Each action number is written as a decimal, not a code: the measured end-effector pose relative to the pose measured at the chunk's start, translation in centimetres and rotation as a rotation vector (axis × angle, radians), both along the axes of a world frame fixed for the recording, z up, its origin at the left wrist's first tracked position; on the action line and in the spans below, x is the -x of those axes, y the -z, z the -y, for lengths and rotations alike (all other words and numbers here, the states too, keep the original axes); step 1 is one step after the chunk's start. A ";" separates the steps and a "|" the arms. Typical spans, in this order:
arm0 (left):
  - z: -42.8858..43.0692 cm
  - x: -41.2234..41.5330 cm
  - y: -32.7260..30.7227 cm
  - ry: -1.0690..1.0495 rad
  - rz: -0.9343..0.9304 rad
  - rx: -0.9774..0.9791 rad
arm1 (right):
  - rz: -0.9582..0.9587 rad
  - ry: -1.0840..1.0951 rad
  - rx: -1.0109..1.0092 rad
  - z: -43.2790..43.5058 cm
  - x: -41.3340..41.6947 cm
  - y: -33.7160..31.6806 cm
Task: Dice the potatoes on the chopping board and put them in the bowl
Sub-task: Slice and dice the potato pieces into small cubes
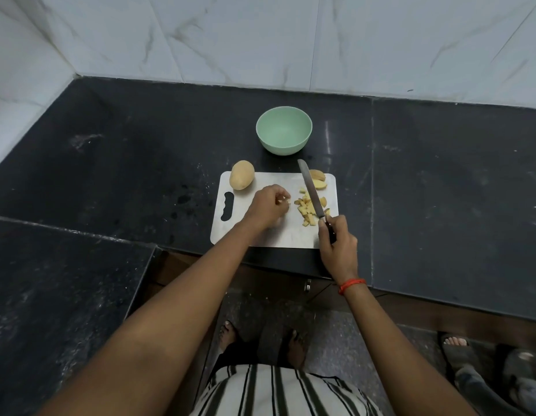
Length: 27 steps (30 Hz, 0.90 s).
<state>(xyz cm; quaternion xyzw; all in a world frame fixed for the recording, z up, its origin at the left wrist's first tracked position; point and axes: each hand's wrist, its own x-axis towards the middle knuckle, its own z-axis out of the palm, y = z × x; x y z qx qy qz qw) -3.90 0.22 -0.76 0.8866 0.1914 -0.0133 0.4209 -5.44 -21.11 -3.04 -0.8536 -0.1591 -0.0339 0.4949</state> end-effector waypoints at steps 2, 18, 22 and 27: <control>0.8 0.2 -0.7 -0.042 0.037 0.153 | 0.000 0.016 -0.036 0.1 -0.1 -0.1; -2.6 1.0 0.5 -0.320 0.059 -0.001 | -0.268 0.130 -0.431 0.7 -1.4 0.5; -0.4 -0.4 0.3 -0.243 0.009 0.042 | -0.365 0.123 -0.518 1.0 -2.2 0.9; 2.6 -1.3 0.1 -0.069 -0.033 0.015 | -0.382 0.100 -0.537 1.0 -2.2 0.7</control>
